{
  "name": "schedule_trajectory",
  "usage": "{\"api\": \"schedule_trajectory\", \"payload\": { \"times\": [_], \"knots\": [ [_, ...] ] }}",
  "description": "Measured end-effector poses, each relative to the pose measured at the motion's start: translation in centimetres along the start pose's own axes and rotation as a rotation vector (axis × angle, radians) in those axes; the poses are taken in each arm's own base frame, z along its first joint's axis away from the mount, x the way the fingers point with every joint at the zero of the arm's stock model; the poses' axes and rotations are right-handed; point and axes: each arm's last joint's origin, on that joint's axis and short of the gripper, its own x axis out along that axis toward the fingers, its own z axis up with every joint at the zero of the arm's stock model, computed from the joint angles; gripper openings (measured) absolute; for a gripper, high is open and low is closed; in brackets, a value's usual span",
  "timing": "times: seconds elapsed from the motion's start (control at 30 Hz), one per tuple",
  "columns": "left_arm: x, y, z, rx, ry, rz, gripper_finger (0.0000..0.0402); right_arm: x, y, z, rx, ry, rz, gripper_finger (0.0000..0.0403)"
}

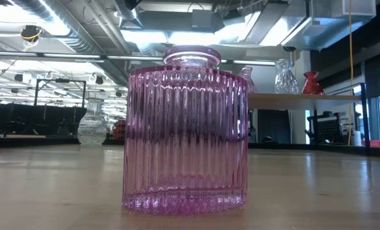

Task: Sort vases onto shelf
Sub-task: Put the bottom red vase on the shelf aligned with the other red vase

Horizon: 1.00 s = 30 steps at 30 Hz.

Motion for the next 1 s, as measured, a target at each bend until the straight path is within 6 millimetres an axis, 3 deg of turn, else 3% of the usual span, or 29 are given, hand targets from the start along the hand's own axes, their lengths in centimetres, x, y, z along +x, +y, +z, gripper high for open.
{"api": "schedule_trajectory", "payload": {
  "times": [0.33, 0.43, 0.57, 0.87, 1.0],
  "knots": [
    [0.0, -0.01, 0.0, 0.0, 0.0, -0.001, 0.0, -0.15, -0.27, 0.34, 0.036, -0.092, 0.003, 0.0012],
    [0.0, -0.01, 0.0, 0.0, 0.0, -0.001, 0.0, -0.16, -0.26, 0.3, 0.039, -0.088, 0.004, 0.0009],
    [0.0, 0.0, 0.0, 0.0, 0.0, 0.0, 0.0, -0.18, -0.14, 0.17, 0.042, -0.053, 0.012, 0.0055],
    [0.0, -0.01, 0.0, 0.0, 0.0, -0.001, 0.0, -0.78, 0.57, 0.4, 0.027, -0.126, 0.059, 0.0222],
    [0.0, 0.0, 0.0, 0.0, 0.0, 0.0, 0.0, -0.37, 0.53, 0.36, 0.02, -0.144, 0.035, 0.0265]
  ]
}}
